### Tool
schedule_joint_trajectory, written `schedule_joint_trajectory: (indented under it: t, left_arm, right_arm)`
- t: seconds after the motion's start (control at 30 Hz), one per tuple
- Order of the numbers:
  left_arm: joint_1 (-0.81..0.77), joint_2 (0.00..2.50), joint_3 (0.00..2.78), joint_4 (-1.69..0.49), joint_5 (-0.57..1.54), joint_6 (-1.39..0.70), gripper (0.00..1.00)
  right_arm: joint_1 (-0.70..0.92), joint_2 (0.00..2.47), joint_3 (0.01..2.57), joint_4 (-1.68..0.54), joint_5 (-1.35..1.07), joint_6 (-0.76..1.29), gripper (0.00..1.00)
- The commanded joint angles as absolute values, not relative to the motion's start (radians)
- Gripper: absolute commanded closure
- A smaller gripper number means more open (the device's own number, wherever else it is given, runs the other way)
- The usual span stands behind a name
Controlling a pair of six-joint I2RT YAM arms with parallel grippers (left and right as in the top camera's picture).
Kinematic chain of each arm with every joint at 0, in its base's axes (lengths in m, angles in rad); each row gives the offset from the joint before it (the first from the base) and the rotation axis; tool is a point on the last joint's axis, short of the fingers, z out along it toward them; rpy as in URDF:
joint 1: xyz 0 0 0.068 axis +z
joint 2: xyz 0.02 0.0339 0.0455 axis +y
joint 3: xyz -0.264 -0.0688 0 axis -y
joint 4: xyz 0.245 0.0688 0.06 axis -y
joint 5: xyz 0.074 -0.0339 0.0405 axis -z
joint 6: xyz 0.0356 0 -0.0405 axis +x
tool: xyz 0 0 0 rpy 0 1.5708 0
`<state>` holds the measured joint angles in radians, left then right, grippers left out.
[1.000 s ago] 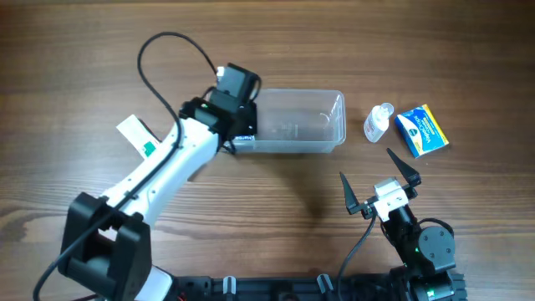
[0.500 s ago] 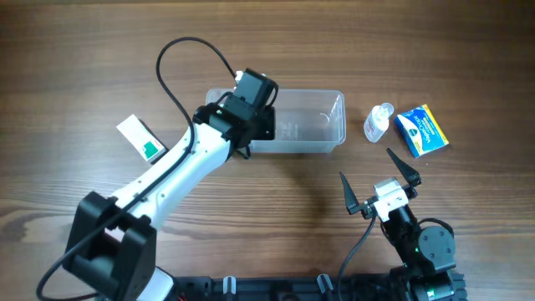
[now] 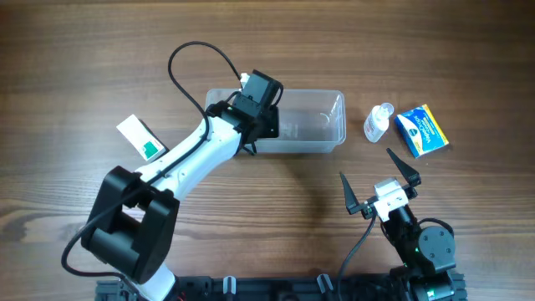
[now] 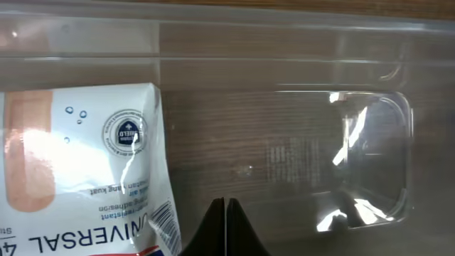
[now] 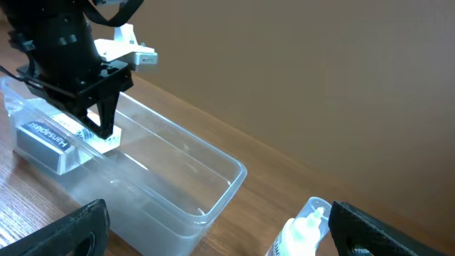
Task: Pack container
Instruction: 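Lower the Hansaplast box into the container and open the left gripper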
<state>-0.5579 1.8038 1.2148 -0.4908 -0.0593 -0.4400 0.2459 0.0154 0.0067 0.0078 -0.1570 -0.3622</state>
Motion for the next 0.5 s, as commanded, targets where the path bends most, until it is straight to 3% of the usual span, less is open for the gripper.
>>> schedule_joint_trajectory:
  t: [0.0, 0.47]
  left_arm:
    - [-0.551, 1.829, 1.233, -0.481, -0.114, -0.449, 0.96]
    - [-0.489, 1.863, 1.233, -0.475, -0.073, -0.414, 0.96]
  right_arm:
    - [0.241, 0.007, 0.005, 0.014, -0.176, -0.367, 0.0]
    - [0.241, 0.007, 0.005, 0.014, -0.176, -0.366, 0.0]
